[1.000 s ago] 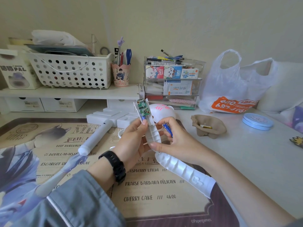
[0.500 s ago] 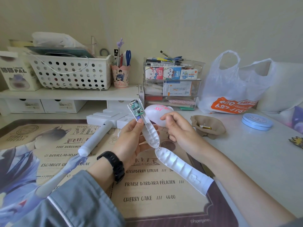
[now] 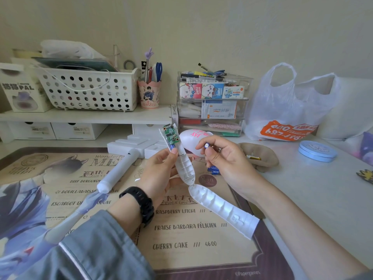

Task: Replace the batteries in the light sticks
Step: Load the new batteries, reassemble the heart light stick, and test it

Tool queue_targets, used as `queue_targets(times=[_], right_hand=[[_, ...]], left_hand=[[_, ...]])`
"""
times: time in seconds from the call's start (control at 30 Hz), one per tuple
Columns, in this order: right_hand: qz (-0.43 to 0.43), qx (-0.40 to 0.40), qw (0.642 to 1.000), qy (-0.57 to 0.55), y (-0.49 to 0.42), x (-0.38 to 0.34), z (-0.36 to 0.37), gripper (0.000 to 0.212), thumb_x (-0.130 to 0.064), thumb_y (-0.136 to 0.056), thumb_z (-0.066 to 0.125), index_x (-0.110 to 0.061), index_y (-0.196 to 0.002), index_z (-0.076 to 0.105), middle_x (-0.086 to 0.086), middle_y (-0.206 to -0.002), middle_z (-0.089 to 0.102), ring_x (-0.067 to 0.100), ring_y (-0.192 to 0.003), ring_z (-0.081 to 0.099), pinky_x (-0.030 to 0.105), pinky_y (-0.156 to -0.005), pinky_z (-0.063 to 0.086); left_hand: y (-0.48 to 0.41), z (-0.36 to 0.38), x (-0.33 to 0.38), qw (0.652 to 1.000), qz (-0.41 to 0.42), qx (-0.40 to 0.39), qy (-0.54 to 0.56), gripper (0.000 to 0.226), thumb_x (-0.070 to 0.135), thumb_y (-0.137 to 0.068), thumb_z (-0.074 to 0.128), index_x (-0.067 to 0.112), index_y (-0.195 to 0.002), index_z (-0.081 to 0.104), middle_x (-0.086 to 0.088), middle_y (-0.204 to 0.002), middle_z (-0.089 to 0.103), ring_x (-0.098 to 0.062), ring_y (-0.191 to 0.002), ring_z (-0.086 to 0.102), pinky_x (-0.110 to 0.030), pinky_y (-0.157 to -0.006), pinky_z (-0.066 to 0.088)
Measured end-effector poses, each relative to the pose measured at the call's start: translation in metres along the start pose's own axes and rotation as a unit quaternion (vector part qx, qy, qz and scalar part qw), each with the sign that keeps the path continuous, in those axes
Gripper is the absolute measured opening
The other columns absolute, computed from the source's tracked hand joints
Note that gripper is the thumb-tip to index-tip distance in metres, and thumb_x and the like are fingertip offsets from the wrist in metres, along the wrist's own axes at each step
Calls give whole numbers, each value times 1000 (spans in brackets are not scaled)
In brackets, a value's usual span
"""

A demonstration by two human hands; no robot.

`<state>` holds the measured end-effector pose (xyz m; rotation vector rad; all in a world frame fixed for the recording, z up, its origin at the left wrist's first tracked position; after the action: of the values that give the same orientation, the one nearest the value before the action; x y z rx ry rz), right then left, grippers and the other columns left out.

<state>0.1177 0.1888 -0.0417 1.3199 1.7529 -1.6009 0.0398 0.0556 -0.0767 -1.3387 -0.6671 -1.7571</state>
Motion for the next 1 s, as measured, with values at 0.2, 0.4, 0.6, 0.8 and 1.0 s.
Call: queue_targets(times=[0.2, 0.4, 0.6, 0.8, 1.0], right_hand=[[11, -22, 995, -99, 0, 1, 2, 16, -23, -89, 54, -26, -88, 70, -8, -76, 58, 8, -66, 49, 22, -63, 43], [48, -51, 985, -161, 2, -3, 2, 21, -27, -90, 51, -18, -103, 66, 0, -71, 55, 14, -57, 43, 23, -58, 39], [117, 40, 987, -98, 3, -3, -3, 5, -12, -94, 55, -7, -93, 53, 0, -52, 50, 7, -38, 32, 19, -39, 25], [106, 100, 983, -109, 1, -3, -9, 18, 8, -84, 64, -8, -77, 59, -8, -50, 50, 7, -38, 29, 17, -39, 26], [81, 114, 989, -39, 0, -2, -10, 31, 10, -78, 69, -20, -70, 68, -9, -66, 67, 9, -65, 59, 20, -61, 50]], left_hand=[[1, 1, 1, 1000, 2, -6, 7, 26, 25, -98, 45, 5, -104, 61, -17, -97, 69, -30, -83, 68, -35, -59, 58], [1, 1, 1, 1000, 1, -9, 7, 30, 25, -98, 44, 2, -109, 60, -19, -100, 69, -30, -82, 67, -36, -60, 59], [1, 1, 1, 1000, -1, -7, 8, 29, 26, -97, 46, 3, -106, 61, -19, -98, 68, -32, -85, 67, -36, -59, 59], [1, 2, 1, 1000, -6, -8, 7, 29, 26, -98, 45, 3, -104, 61, -18, -98, 68, -31, -83, 67, -36, -59, 59], [2, 2, 2, 1000, -9, -5, 6, 27, 26, -98, 45, 5, -103, 62, -19, -97, 68, -30, -81, 67, -35, -57, 59]])
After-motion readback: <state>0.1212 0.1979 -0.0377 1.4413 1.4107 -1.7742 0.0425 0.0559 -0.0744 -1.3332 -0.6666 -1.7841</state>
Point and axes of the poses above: each hand's wrist, its own y-axis away from the middle knuckle, its own z-axis out of the palm, x = y × z, the point moved 3 cm from there along -y, towards the middle knuckle
